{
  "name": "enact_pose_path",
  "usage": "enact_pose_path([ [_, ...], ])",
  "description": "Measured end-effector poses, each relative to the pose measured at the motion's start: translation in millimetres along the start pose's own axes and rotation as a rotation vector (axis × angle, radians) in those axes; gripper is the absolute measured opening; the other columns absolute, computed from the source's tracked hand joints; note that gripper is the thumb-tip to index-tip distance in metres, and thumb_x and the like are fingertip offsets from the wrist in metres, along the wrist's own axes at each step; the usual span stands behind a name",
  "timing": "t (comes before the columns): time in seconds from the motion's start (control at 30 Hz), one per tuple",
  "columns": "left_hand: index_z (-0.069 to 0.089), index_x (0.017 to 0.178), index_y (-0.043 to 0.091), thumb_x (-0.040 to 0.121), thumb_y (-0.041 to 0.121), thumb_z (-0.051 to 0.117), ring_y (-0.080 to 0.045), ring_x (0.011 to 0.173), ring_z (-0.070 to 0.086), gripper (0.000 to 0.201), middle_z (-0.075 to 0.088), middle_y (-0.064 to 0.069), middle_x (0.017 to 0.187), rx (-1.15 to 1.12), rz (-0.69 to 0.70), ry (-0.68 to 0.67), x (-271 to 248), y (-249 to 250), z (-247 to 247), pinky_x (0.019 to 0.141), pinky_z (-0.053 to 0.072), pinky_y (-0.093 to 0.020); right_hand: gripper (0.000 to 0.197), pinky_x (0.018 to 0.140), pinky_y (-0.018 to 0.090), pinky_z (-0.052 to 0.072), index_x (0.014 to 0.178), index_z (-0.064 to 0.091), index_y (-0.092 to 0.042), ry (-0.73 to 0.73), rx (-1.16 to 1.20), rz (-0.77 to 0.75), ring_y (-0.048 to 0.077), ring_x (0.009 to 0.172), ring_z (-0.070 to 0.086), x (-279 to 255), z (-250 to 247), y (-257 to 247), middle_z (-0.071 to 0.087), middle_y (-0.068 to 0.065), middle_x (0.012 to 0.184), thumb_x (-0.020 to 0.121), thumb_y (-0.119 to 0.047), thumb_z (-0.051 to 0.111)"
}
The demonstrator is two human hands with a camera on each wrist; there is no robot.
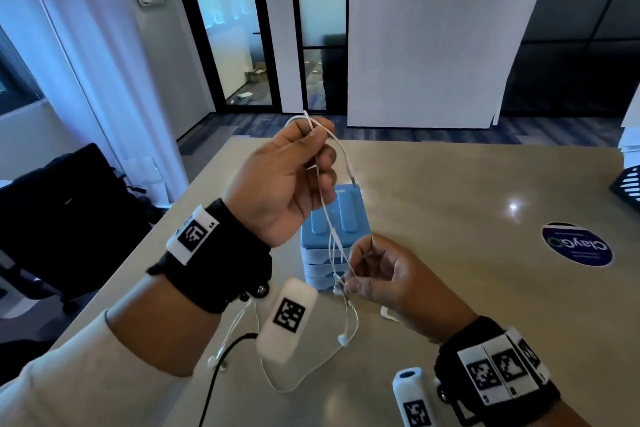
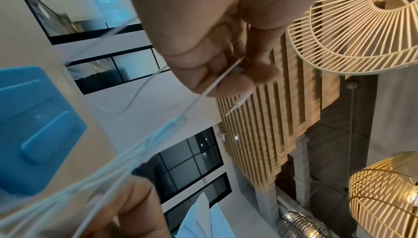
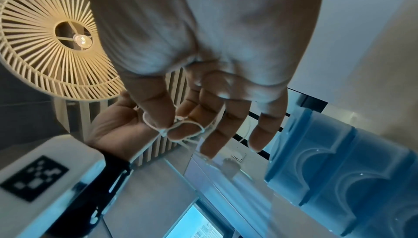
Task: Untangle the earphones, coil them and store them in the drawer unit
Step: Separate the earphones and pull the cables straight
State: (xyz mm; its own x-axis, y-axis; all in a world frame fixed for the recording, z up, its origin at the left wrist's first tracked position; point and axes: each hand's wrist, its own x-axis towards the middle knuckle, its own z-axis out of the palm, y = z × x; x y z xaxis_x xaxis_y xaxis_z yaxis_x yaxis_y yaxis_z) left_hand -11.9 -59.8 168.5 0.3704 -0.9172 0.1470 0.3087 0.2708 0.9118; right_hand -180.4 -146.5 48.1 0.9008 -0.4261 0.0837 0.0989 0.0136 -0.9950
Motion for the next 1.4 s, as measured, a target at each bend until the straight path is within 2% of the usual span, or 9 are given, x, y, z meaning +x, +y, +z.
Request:
enact_pose_path([
  [0.13, 0.057, 0.086, 0.022, 0.102, 0.019, 0.043, -0.008, 0.044, 0.026, 0.021, 0.029, 0.003, 0.063, -0.034, 0.001, -0.014, 2, 7, -11, 0.046, 0.016, -0.024, 0.016, 0.081, 0.031, 0.053, 0.094, 0.064, -0.006, 0.06, 0.014, -0.008, 0.022, 0.085, 0.062, -2, -6, -4, 0.063, 0.012, 0.086, 0.081, -0.004, 0.073],
  [0.3, 0.048, 0.079, 0.021, 0.092, 0.016, 0.038, -0.01, 0.043, 0.014, 0.017, 0.023, 0.004, 0.057, -0.033, -0.104, 0.015, -5, -3, -26, 0.042, 0.01, -0.022, 0.011, 0.068, 0.04, 0.043, 0.085, 0.073, -0.02, 0.177, -0.197, 0.074, 0.018, 0.071, 0.052, -6, -8, -13, 0.064, 0.002, 0.076, 0.077, -0.014, 0.07],
  [0.43, 0.043, 0.071, 0.017, 0.08, 0.013, 0.035, -0.013, 0.046, 0.012, 0.013, 0.02, 0.002, 0.058, 0.115, -0.136, 0.073, -13, -24, -31, 0.046, 0.007, -0.028, 0.024, 0.062, 0.034, 0.047, 0.079, 0.069, -0.021, 0.258, -0.289, 0.015, 0.014, 0.064, 0.054, -6, -6, -24, 0.065, 0.004, 0.073, 0.083, 0.002, 0.067],
  [0.63, 0.043, 0.064, 0.009, 0.082, 0.026, 0.06, -0.016, 0.055, 0.03, 0.03, 0.028, -0.006, 0.065, 0.307, -0.193, 0.101, -24, -56, -22, 0.054, 0.033, -0.03, 0.028, 0.079, 0.033, 0.06, 0.098, 0.072, -0.004, 0.24, 0.476, -0.059, 0.019, 0.074, 0.069, 3, 1, -41, 0.067, 0.008, 0.078, 0.077, 0.012, 0.063],
  [0.8, 0.052, 0.108, -0.016, 0.088, 0.028, 0.07, -0.028, 0.086, 0.064, 0.052, 0.062, -0.022, 0.093, 0.393, -0.27, -0.001, -29, -61, -16, 0.072, 0.059, -0.035, 0.033, 0.07, 0.025, 0.063, 0.105, 0.072, -0.001, 0.222, 0.596, -0.072, 0.018, 0.078, 0.075, 6, -2, -53, 0.073, 0.013, 0.089, 0.075, 0.007, 0.06],
  [0.97, 0.062, 0.106, -0.004, 0.085, 0.041, 0.066, -0.021, 0.073, 0.07, 0.05, 0.072, -0.012, 0.09, 0.24, -0.277, -0.024, -34, -61, -12, 0.041, 0.045, -0.021, 0.034, 0.073, 0.022, 0.062, 0.112, 0.069, -0.002, 0.268, 0.562, -0.06, 0.019, 0.089, 0.077, 5, -5, -53, 0.078, 0.014, 0.1, 0.092, 0.015, 0.047],
  [1.17, 0.066, 0.073, 0.023, 0.082, 0.032, 0.069, -0.019, 0.06, 0.068, 0.013, 0.067, -0.015, 0.092, 0.056, -0.295, -0.009, -35, -57, -15, 0.04, 0.028, -0.021, 0.024, 0.079, 0.028, 0.064, 0.111, 0.065, -0.005, 0.348, 0.387, -0.02, 0.022, 0.096, 0.077, 3, -5, -47, 0.078, 0.015, 0.106, 0.094, 0.009, 0.056],
  [1.27, 0.05, 0.055, 0.024, 0.073, 0.011, 0.077, -0.019, 0.047, 0.051, 0.035, 0.057, -0.019, 0.079, 0.262, -0.272, -0.079, -34, -58, -15, 0.036, 0.027, -0.018, 0.019, 0.064, 0.029, 0.064, 0.109, 0.062, -0.005, 0.371, 0.243, -0.006, 0.022, 0.086, 0.078, 0, -7, -46, 0.079, 0.012, 0.105, 0.097, 0.009, 0.055],
  [1.4, 0.031, 0.066, 0.023, 0.068, -0.001, 0.07, -0.012, 0.038, 0.033, 0.046, 0.058, -0.011, 0.072, 0.32, -0.299, -0.04, -33, -62, -16, 0.036, 0.025, -0.016, 0.013, 0.046, 0.027, 0.054, 0.103, 0.061, -0.004, 0.442, -0.045, -0.036, 0.015, 0.059, 0.071, -2, -12, -41, 0.077, 0.012, 0.099, 0.096, 0.007, 0.058],
])
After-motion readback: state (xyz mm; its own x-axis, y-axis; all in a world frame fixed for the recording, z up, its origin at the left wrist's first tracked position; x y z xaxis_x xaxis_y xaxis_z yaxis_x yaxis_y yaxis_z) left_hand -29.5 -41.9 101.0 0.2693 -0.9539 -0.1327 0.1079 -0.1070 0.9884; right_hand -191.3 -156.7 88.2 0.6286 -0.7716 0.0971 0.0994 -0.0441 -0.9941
